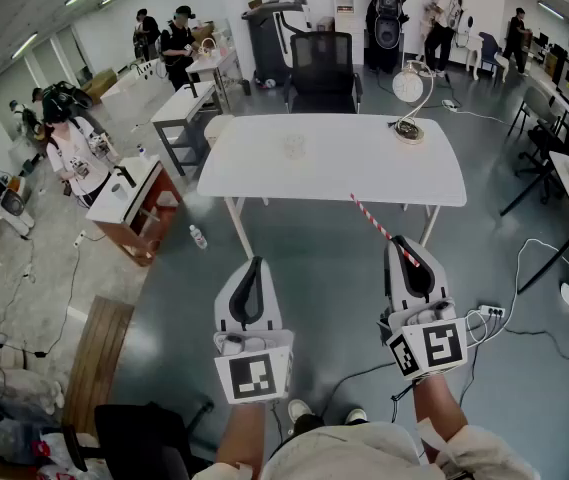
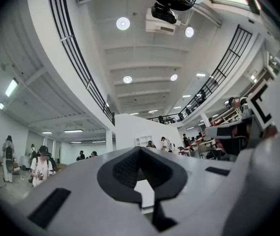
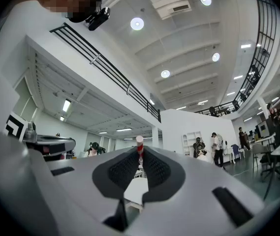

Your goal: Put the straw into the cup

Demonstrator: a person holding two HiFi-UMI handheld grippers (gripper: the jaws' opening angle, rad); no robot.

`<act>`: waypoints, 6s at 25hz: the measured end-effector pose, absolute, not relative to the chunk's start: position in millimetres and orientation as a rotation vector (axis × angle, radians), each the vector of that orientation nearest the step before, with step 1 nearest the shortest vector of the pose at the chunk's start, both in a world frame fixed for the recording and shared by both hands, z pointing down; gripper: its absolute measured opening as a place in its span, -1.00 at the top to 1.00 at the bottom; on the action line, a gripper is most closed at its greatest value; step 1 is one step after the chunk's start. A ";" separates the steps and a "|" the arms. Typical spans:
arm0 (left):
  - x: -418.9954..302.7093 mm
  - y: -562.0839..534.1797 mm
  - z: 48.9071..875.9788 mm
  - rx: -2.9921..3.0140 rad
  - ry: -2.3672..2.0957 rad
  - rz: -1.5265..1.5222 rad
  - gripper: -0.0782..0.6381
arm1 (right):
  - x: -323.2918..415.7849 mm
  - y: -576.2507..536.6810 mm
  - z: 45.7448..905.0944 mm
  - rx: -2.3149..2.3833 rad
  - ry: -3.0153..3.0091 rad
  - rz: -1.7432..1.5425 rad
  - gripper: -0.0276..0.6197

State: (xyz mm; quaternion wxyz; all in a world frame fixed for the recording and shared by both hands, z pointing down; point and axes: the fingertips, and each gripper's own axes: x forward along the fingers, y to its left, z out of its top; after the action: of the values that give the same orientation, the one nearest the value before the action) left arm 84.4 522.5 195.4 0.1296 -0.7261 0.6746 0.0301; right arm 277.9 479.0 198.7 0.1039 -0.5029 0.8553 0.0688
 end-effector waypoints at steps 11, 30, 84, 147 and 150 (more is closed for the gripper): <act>45.6 512.7 202.6 -2.103 1.982 0.094 0.77 | 239.1 465.1 206.7 -1.479 2.541 0.188 0.84; -76.0 506.6 220.4 -2.091 2.041 0.130 0.77 | 120.5 453.4 219.0 -1.460 2.559 0.178 0.84; -16.5 121.9 237.0 -2.094 2.090 -0.070 0.78 | 179.5 53.8 265.8 -1.425 2.575 -0.058 0.84; -122.8 -247.0 373.9 -2.507 1.938 -0.078 0.78 | 51.6 -257.7 406.5 -1.775 2.671 -0.346 0.84; -115.9 -259.5 389.2 -2.520 1.947 -0.106 0.78 | 51.0 -266.8 424.3 -1.748 2.703 -0.399 0.84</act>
State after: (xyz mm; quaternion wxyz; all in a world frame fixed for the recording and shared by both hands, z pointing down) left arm -115.9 -259.5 389.2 -0.0223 -0.7906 0.6111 -0.0333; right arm 51.0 -266.8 424.3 -0.0511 -0.5381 0.8324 -0.1228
